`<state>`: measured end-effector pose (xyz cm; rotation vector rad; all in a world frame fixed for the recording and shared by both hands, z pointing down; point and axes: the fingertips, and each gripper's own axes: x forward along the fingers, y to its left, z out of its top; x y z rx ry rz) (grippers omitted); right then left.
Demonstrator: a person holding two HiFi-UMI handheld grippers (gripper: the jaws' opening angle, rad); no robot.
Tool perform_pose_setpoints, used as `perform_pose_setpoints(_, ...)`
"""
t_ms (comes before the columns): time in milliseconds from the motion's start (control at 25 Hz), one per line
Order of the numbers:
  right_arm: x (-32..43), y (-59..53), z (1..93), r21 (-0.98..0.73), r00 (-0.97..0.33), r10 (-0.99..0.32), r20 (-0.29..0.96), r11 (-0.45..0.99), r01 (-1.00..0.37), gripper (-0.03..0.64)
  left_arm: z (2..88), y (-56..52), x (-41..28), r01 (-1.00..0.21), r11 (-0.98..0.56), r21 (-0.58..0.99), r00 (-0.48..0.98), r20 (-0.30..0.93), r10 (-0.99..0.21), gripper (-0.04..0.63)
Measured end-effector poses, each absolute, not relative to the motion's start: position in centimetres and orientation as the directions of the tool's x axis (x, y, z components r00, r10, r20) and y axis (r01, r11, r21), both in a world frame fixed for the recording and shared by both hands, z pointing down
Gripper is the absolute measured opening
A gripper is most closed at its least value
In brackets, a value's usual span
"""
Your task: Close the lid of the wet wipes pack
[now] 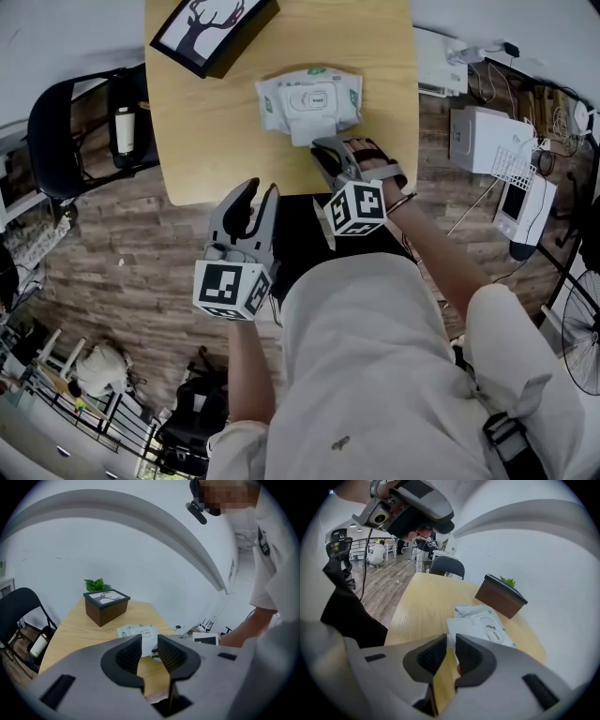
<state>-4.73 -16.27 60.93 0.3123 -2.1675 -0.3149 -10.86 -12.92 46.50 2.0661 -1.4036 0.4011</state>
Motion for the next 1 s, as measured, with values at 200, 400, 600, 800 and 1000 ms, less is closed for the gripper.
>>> perform_pose_setpoints(200, -4.7, -16.3, 60.4, 0.317, -0.581, -0.336, 0.741, 0.938, -0.138, 0.054, 46.5, -13.0, -10.8, -0.915, -0.256, 0.313, 0.394, 0.553, -0.734, 0.103)
perform_pose_setpoints(400, -4.8, -16.4, 59.5, 0.309, -0.599, -0.341, 0.724, 0.937, -0.16, 0.05, 46.5, -13.0, -10.8, -0.915, -0.254, 0.314, 0.393, 0.553, -0.734, 0.103)
perform_pose_setpoints(600, -5.0, -17.2, 57.3, 0.314, -0.636, -0.356, 0.685, 0.932, -0.183, 0.028, 46.5, -13.2, -10.8, -0.914, -0.251, 0.318, 0.394, 0.549, -0.737, 0.103)
perform_pose_setpoints(800, -5.1, -18.1, 56.3, 0.323, -0.647, -0.368, 0.668, 0.926, -0.194, 0.021, 46.8, -13.7, -10.6, -0.912, -0.257, 0.321, 0.4, 0.547, -0.735, 0.103)
perform_pose_setpoints(1000, -5.1, -19.3, 55.4, 0.34, -0.648, -0.393, 0.652, 0.916, -0.214, 0.015, 46.6, -13.9, -10.5, -0.91, -0.266, 0.319, 0.406, 0.546, -0.733, 0.103)
